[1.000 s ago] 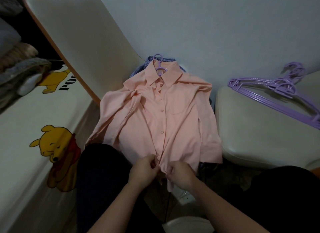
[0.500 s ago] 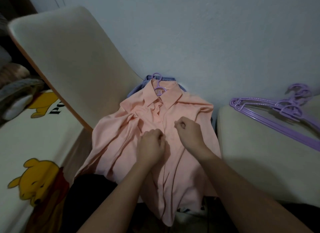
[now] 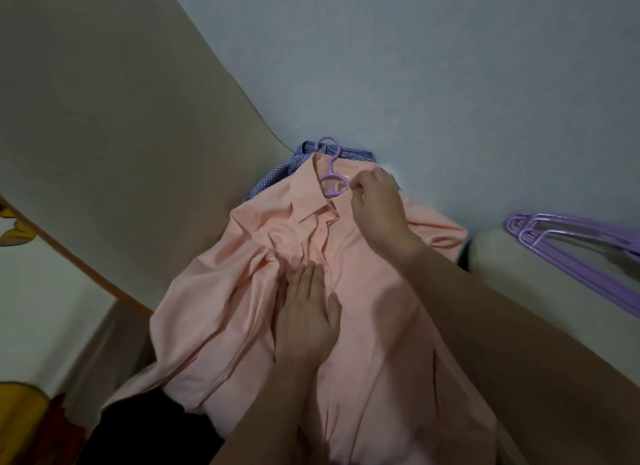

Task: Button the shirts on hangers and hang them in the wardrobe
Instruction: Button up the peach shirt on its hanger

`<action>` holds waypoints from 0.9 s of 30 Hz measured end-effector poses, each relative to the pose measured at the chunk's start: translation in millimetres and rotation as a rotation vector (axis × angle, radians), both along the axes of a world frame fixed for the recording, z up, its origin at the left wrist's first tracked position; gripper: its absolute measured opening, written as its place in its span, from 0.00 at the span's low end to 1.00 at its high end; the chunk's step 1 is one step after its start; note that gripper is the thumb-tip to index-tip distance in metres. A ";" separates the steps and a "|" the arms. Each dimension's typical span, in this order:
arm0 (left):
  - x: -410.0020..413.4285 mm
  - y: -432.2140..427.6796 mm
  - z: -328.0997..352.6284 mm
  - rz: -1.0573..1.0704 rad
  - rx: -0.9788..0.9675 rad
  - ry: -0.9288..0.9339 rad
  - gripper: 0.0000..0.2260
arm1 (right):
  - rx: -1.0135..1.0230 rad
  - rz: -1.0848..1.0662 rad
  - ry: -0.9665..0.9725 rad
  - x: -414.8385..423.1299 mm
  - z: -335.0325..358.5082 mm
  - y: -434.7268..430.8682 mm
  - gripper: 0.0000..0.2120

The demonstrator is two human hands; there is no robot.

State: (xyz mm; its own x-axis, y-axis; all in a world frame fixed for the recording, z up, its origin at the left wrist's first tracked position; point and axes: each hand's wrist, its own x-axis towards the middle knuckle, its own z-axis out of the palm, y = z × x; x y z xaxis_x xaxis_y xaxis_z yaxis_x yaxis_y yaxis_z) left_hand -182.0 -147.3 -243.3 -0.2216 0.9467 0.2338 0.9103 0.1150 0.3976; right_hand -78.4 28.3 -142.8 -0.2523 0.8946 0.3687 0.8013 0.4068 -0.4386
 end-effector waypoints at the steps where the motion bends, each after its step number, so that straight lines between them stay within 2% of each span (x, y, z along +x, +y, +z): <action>1: -1.1 0.3 -0.6 0.000 0.005 -0.009 0.28 | 0.028 -0.021 -0.054 -6.0 2.8 10.5 0.10; 6: -1.8 4.4 -5.5 -0.014 0.062 -0.046 0.26 | 0.016 -0.024 -0.341 -24.7 11.3 54.5 0.13; 10: -1.9 6.9 -7.4 -0.032 0.078 -0.057 0.25 | -0.050 -0.013 -0.421 -37.3 10.9 70.0 0.10; 12: -2.0 7.3 -7.9 -0.033 0.073 -0.077 0.25 | -0.123 -0.008 -0.361 -40.7 17.8 74.2 0.08; 15: -2.1 7.9 -7.6 -0.033 0.070 -0.110 0.25 | -0.310 -0.077 -0.095 -33.3 31.0 83.4 0.07; 16: -1.6 7.8 -7.2 -0.036 0.074 -0.111 0.25 | -0.313 -0.133 -0.026 -28.2 37.2 86.5 0.07; 21: -2.1 6.4 -6.3 -0.037 0.087 -0.113 0.25 | -0.164 -0.209 -0.007 -11.3 71.0 81.4 0.11; 27: -3.8 2.4 -0.3 -0.063 0.037 -0.056 0.27 | -0.004 -0.130 0.106 -14.2 91.8 57.9 0.04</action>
State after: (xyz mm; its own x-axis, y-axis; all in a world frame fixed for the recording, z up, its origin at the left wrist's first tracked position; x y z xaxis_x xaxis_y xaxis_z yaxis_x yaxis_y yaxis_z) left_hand -185.9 -144.8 -243.6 -0.1753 0.9502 0.2576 0.8914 0.0422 0.4512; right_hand -92.6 86.2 -51.0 -0.0943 0.9188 0.3832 0.7965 0.3005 -0.5246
